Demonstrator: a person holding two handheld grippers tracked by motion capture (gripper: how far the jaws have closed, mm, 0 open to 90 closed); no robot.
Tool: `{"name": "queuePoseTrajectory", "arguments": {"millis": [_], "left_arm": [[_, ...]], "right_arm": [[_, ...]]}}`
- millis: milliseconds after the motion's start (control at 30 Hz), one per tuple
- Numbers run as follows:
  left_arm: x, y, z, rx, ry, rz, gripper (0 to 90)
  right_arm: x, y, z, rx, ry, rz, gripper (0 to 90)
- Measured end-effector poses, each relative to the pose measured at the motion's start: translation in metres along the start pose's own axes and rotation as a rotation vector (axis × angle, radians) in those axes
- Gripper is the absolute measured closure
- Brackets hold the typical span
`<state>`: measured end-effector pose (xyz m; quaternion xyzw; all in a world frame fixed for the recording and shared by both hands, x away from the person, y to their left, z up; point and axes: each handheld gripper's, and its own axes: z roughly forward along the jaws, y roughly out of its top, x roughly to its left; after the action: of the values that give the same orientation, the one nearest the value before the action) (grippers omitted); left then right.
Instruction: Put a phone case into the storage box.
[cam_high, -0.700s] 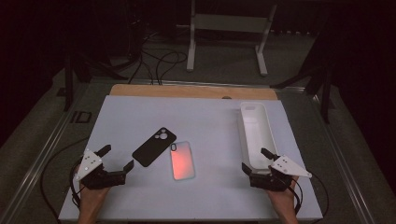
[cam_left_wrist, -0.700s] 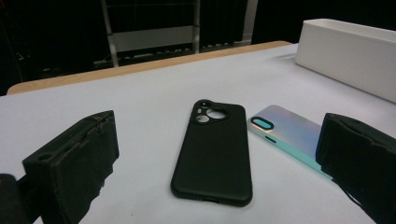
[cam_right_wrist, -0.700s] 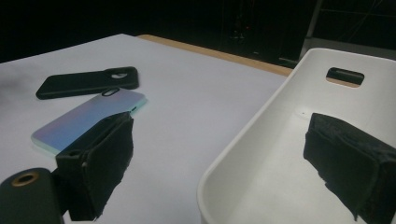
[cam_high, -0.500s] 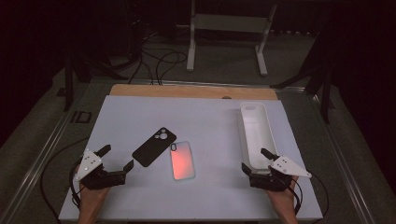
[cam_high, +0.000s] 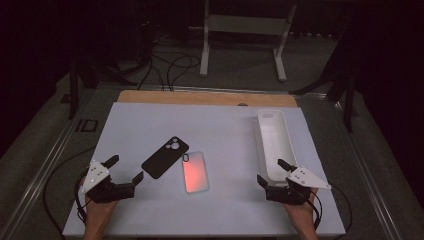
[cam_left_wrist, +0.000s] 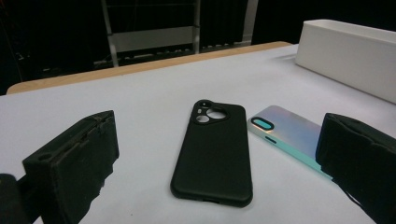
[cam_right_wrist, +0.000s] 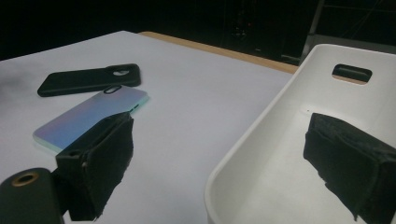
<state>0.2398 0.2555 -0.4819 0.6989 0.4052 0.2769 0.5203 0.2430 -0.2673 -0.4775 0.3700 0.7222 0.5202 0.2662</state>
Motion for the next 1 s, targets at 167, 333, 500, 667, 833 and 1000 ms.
{"name": "queuePoseTrajectory", "arguments": {"millis": [167,333,500,667,833,1000], "left_arm": [[0.000,0.000,0.000,-0.002,0.003,-0.002,0.1],[0.001,0.000,0.000,-0.002,0.005,-0.004,0.1],[0.002,0.000,0.000,0.003,0.008,-0.007,0.1],[0.002,0.000,0.000,0.001,0.011,-0.012,0.1],[0.003,-0.001,0.000,-0.002,0.018,-0.018,0.1],[0.003,-0.001,0.000,-0.002,0.018,-0.017,0.1]], "right_arm": [[0.000,0.000,0.000,-0.002,0.003,0.005,8.4],[0.002,0.003,0.000,-0.005,0.006,0.000,8.4],[0.004,0.009,0.001,-0.011,0.012,-0.009,8.4],[0.004,0.017,0.003,-0.018,0.026,-0.012,8.4],[0.009,0.026,0.010,-0.019,0.058,-0.013,8.4],[0.016,0.037,0.021,-0.014,0.093,-0.028,8.4]]}}
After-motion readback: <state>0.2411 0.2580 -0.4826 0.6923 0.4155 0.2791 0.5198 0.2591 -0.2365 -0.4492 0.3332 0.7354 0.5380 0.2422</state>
